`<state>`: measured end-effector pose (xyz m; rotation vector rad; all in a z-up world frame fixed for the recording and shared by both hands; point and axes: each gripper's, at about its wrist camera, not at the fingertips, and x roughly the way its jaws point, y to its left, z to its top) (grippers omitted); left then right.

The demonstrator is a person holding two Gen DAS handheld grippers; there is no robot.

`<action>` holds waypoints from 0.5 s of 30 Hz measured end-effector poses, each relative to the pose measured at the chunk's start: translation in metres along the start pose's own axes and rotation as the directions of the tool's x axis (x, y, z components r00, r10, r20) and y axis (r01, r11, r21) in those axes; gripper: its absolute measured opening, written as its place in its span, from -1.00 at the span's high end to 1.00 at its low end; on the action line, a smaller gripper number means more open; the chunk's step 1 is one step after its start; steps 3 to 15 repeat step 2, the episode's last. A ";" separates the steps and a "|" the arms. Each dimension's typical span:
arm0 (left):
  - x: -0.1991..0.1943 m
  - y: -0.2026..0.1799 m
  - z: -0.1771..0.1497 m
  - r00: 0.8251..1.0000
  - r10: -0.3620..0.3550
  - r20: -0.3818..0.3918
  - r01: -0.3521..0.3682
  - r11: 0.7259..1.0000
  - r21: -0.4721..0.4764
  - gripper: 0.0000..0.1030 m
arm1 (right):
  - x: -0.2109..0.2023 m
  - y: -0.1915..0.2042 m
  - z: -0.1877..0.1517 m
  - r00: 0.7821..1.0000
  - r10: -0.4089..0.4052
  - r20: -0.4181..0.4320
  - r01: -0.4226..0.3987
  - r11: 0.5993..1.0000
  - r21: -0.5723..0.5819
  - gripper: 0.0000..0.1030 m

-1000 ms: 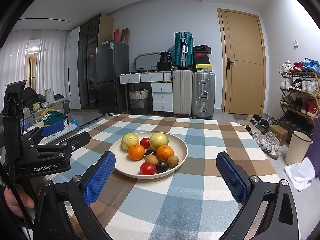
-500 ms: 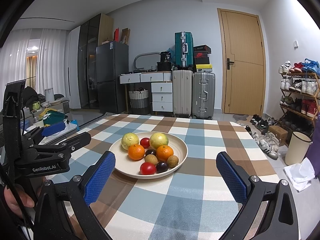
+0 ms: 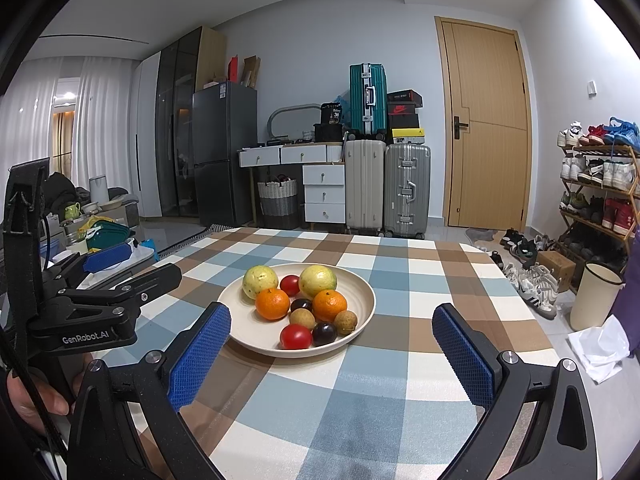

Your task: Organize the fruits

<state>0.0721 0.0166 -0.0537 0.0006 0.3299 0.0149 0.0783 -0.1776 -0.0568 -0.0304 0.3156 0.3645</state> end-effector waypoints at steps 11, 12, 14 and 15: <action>0.002 0.000 -0.001 1.000 0.004 -0.002 -0.004 1.000 -0.003 -0.99 | 0.000 0.000 0.000 1.000 0.000 0.000 0.000 1.000 0.000 -1.00; 0.002 0.000 -0.001 1.000 0.004 -0.002 -0.004 1.000 -0.003 -0.99 | 0.000 0.000 0.000 1.000 0.000 0.000 0.000 1.000 0.000 -1.00; 0.002 0.000 -0.001 1.000 0.004 -0.002 -0.004 1.000 -0.003 -0.99 | 0.000 0.000 0.000 1.000 0.000 0.000 0.000 1.000 0.000 -1.00; 0.002 0.000 -0.001 1.000 0.004 -0.002 -0.004 1.000 -0.003 -0.99 | 0.000 0.000 0.000 1.000 0.000 0.000 0.000 1.000 0.000 -1.00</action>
